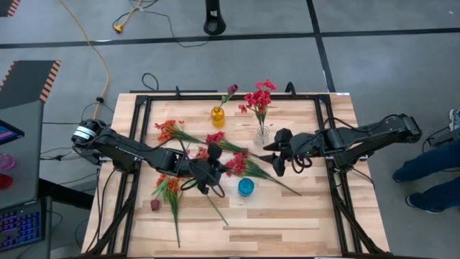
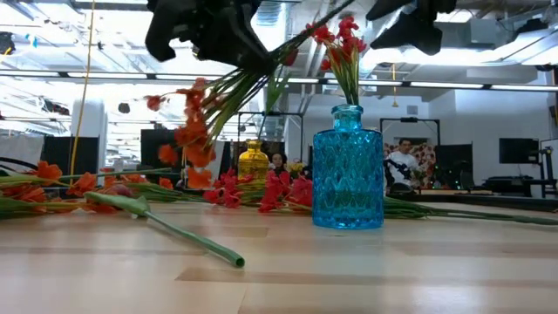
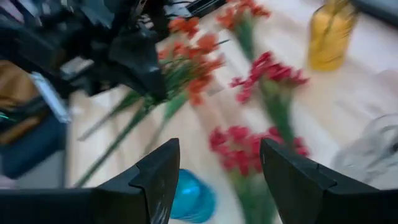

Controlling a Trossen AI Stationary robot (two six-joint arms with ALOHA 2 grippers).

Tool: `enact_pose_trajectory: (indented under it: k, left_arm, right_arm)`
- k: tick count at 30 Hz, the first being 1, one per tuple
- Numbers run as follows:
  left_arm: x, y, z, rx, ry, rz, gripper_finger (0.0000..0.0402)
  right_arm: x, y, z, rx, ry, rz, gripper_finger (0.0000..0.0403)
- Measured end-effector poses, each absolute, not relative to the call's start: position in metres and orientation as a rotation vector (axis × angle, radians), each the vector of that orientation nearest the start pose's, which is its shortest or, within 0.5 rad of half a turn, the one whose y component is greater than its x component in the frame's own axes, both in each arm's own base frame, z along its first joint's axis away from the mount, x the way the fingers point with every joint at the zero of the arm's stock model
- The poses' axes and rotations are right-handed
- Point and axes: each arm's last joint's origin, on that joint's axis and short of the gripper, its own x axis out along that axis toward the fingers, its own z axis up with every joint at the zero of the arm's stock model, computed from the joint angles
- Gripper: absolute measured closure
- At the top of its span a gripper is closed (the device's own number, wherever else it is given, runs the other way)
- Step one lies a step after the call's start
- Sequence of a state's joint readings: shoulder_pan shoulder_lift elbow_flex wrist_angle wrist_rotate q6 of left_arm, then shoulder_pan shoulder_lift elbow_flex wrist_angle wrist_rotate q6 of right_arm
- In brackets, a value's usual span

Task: Sort flowers into vase by color
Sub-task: Put the bottom right orange flowers into the blue vase

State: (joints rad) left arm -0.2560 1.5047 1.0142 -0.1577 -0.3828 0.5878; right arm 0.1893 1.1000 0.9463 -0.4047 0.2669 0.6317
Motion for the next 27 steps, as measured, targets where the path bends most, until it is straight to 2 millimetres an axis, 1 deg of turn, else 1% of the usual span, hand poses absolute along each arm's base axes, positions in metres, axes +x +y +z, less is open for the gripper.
enact_pose_trajectory:
  k: [7,14,19,23,27]
  left_arm:
    - [0.315,-0.078,0.250,1.137,0.589,-0.188,0.0385]
    - [0.319,-0.088,0.259,1.454,0.457,-0.243,0.0385]
    - [0.321,-0.094,0.267,1.577,0.366,-0.232,0.0385]
    - [0.321,-0.099,0.272,1.662,0.303,-0.221,0.0385]
    - [0.321,-0.104,0.275,1.740,0.256,-0.218,0.0385]
  right_arm:
    - [0.235,0.041,0.314,0.698,0.476,-0.149,0.0153]
    - [0.253,0.047,0.308,0.820,0.477,-0.070,0.0153]
    - [0.270,0.049,0.306,0.854,0.413,-0.023,0.0153]
    - [0.282,0.049,0.305,0.946,0.389,0.059,0.0153]
    - [0.292,0.050,0.301,1.001,0.372,0.098,0.0153]
